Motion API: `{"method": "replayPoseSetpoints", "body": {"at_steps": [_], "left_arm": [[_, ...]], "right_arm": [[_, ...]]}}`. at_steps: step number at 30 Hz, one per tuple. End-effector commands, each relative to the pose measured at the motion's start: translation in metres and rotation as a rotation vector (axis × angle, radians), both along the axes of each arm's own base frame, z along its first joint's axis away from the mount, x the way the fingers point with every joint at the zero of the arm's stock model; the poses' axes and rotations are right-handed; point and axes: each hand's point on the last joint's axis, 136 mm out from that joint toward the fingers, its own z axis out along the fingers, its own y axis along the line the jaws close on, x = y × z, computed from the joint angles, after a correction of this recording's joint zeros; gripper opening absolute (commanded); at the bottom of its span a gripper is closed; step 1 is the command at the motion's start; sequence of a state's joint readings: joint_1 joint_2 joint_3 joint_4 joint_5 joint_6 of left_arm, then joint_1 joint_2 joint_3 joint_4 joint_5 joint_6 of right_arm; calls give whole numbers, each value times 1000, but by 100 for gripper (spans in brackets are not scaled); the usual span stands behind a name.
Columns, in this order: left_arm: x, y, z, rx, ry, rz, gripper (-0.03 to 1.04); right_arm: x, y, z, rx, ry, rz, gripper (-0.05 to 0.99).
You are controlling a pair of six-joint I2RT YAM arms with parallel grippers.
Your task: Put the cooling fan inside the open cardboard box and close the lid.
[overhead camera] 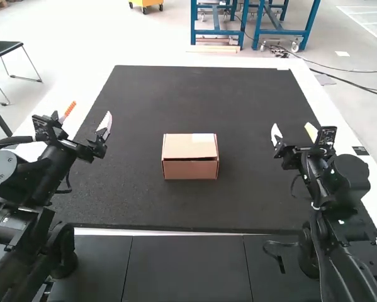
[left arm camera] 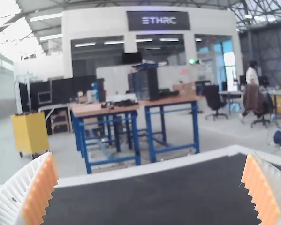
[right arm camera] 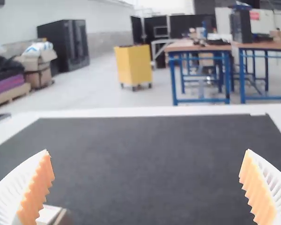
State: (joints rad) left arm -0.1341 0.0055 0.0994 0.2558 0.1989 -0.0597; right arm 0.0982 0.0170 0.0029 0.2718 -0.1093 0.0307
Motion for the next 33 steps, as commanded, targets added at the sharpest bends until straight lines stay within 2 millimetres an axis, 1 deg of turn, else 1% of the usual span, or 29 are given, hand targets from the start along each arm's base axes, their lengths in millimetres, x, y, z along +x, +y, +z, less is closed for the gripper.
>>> {"method": "replayPoseSetpoints", "body": {"at_steps": [1,3,4,6,7,9,11,12,13,14,16,17,19,20,21,23,25,26,28,31,33], "left_arm": [[3,-2,-13,18,7,-21,93],[7,-4,-30,20,42,-42,93],[7,-4,-33,0,48,-49,93],[12,-1,-46,6,99,-37,93],[14,0,-55,20,133,-27,94],[18,1,-71,27,199,-21,95],[20,2,-82,84,228,-4,95],[21,4,-90,118,250,11,96],[22,6,-96,123,270,22,96],[22,7,-99,117,288,23,96],[22,7,-101,108,299,18,96],[22,8,-99,108,293,21,96],[22,8,-104,101,312,20,96],[23,10,-101,61,318,24,96],[25,17,-101,35,320,61,96],[27,24,-100,20,320,107,96],[30,43,-96,-30,312,210,96],[30,47,-95,-38,311,237,96],[31,54,-95,-83,316,264,96],[31,56,-110,-75,373,279,96],[31,55,-110,-76,375,274,96]], "right_arm": [[-2,1,3,15,-11,5,90],[0,-1,-2,14,7,-14,90],[0,-2,-5,3,16,-17,90],[2,-2,-14,-14,53,-20,91],[2,-2,-16,-14,59,-23,91],[4,-9,-26,-67,90,-72,91],[4,-10,-39,-109,137,-77,91],[5,-12,-43,-109,155,-92,91],[6,-21,-46,-87,174,-137,91],[6,-24,-48,-39,189,-151,91],[6,-24,-57,-24,226,-153,91],[5,-24,-58,-18,233,-153,91],[5,-25,-59,-13,237,-157,91],[5,-25,-60,-14,242,-159,91],[5,-26,-61,-15,245,-160,91],[5,-26,-61,-15,246,-160,91],[5,-26,-62,-9,250,-163,91],[5,-26,-63,-3,255,-164,91],[5,-27,-63,0,256,-166,91],[5,-32,-63,5,254,-198,91],[5,-32,-63,5,254,-199,91]]}}
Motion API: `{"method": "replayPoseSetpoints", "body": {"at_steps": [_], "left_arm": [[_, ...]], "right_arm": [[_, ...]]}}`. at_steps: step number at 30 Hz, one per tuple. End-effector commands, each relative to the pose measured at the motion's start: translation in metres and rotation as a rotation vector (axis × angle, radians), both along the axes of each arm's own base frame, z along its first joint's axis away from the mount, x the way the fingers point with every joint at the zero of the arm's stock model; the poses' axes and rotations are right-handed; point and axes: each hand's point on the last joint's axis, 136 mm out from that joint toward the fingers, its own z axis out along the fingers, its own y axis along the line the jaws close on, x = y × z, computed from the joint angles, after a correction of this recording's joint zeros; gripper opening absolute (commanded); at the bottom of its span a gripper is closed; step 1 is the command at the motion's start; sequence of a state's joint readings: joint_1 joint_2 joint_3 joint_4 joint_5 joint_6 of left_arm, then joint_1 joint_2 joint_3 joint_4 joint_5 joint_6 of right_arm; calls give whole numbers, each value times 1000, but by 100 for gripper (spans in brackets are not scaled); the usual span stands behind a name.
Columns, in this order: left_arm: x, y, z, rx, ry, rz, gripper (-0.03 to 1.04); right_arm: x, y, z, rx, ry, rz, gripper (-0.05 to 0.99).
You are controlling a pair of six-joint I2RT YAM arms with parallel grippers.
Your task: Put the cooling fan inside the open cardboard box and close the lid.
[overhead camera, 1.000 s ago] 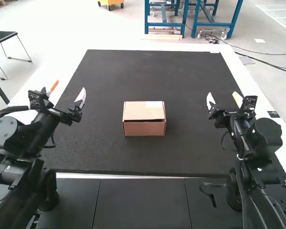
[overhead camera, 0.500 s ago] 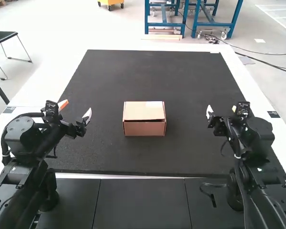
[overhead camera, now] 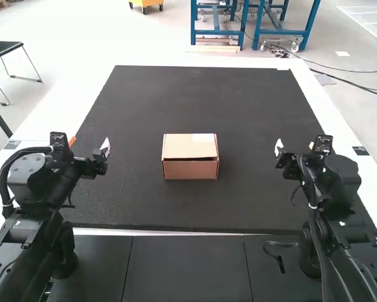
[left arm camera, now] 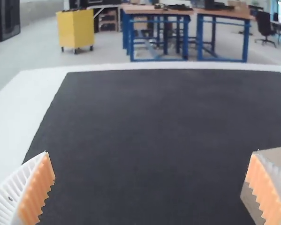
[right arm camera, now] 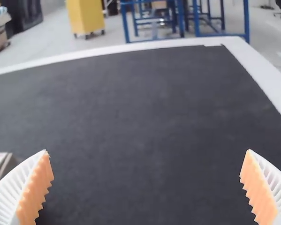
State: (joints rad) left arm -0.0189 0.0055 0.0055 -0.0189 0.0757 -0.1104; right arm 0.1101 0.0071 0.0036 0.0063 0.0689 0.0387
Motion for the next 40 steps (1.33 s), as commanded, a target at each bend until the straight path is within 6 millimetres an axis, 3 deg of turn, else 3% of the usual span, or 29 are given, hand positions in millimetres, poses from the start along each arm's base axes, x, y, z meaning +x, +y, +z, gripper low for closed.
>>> {"method": "replayPoseSetpoints", "body": {"at_steps": [1,40], "left_arm": [[1,8,0,-22,-3,49,96],[0,5,-1,2,-2,33,96]], "right_arm": [[0,-6,-1,13,-2,-36,91],[0,-6,2,1,-14,-38,91]]}}
